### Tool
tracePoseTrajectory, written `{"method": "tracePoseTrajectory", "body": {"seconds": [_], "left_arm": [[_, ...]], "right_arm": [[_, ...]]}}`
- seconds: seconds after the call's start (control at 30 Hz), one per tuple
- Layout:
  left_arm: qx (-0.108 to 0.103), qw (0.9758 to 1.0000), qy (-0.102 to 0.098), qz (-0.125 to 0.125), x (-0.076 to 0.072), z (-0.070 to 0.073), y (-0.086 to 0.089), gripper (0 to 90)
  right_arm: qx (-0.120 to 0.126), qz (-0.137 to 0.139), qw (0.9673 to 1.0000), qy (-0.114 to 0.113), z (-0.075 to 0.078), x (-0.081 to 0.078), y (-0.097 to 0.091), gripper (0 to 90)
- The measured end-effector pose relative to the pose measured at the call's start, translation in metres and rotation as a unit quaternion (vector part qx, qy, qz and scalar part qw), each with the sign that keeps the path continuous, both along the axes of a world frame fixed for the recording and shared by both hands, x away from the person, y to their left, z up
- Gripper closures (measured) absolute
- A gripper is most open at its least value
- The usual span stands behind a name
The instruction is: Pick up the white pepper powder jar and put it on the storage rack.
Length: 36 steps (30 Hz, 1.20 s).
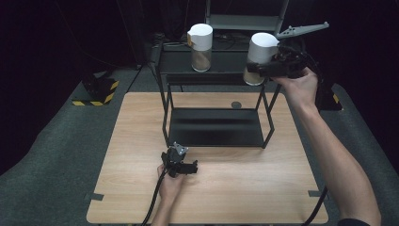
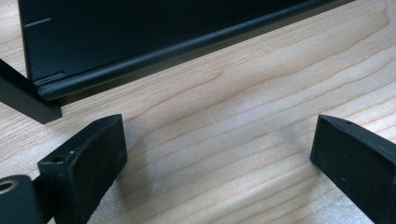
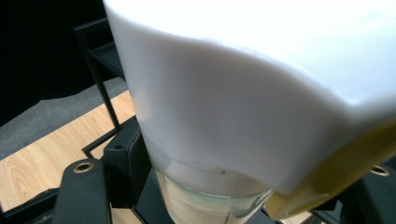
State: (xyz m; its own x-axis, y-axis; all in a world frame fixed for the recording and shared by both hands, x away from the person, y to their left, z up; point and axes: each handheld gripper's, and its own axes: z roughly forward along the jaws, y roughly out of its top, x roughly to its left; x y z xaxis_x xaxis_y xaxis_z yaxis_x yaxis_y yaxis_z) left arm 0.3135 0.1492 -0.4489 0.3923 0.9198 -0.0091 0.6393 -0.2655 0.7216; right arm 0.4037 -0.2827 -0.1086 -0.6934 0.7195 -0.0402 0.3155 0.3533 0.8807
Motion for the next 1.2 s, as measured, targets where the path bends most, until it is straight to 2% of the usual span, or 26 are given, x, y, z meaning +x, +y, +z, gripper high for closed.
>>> {"method": "tracePoseTrajectory", "body": {"seconds": [0.37, 0.8, 1.2], "left_arm": [[0.001, 1.0, 0.001, -0.001, 0.0, 0.0, 0.0, 3.9], [-0.001, 1.0, 0.0, 0.0, 0.0, 0.0, 0.0, 3.9], [-0.001, 1.0, 0.0, 0.0, 0.0, 0.0, 0.0, 3.9]], "right_arm": [[-0.006, -0.03, 0.9995, 0.011, 0.011, 0.022, 0.023, 30.3], [-0.006, -0.083, 0.9962, 0.028, 0.009, 0.045, 0.049, 30.3], [-0.008, -0.112, 0.993, 0.038, 0.0, 0.062, 0.065, 30.3]]}}
